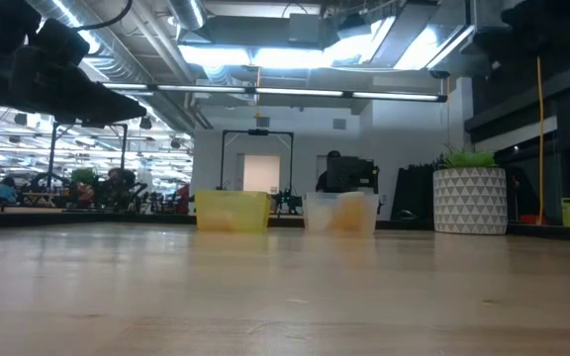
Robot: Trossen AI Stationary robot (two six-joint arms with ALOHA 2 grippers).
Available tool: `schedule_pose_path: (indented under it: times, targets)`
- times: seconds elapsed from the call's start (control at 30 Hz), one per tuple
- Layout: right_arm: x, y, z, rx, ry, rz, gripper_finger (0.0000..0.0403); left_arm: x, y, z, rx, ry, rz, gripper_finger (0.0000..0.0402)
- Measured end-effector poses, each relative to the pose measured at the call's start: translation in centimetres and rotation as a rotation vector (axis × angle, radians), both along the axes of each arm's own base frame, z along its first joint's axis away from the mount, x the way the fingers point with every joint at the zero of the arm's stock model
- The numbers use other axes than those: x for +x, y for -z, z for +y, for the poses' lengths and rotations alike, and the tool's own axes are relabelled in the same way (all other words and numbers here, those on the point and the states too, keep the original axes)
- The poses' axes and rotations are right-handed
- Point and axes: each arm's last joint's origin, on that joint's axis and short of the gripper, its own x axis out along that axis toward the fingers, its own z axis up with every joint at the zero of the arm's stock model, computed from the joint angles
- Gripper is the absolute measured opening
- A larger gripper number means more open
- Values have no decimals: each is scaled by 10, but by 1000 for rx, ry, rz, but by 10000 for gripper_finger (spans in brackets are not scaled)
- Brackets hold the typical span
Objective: Pick and place medicine bottles into bin by pill shape (circle, oval)
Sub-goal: Return to Home Position
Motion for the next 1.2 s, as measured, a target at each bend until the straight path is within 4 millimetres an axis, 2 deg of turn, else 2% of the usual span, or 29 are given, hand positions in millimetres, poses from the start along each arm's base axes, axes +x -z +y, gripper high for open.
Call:
schedule_pose_path:
  times: [0.27,0.47,0.73,1.2]
  targets:
    - [-1,36,0,-41,-2,-63,197,0,0,0,0,0,0,149]
    - [-6,47,0,-79,0,-109,197,0,0,0,0,0,0,149]
    - [-5,54,0,-122,3,-151,197,0,0,0,0,0,-1,149]
    - [-3,62,0,-152,6,-84,197,0,0,0,0,0,-1,149]
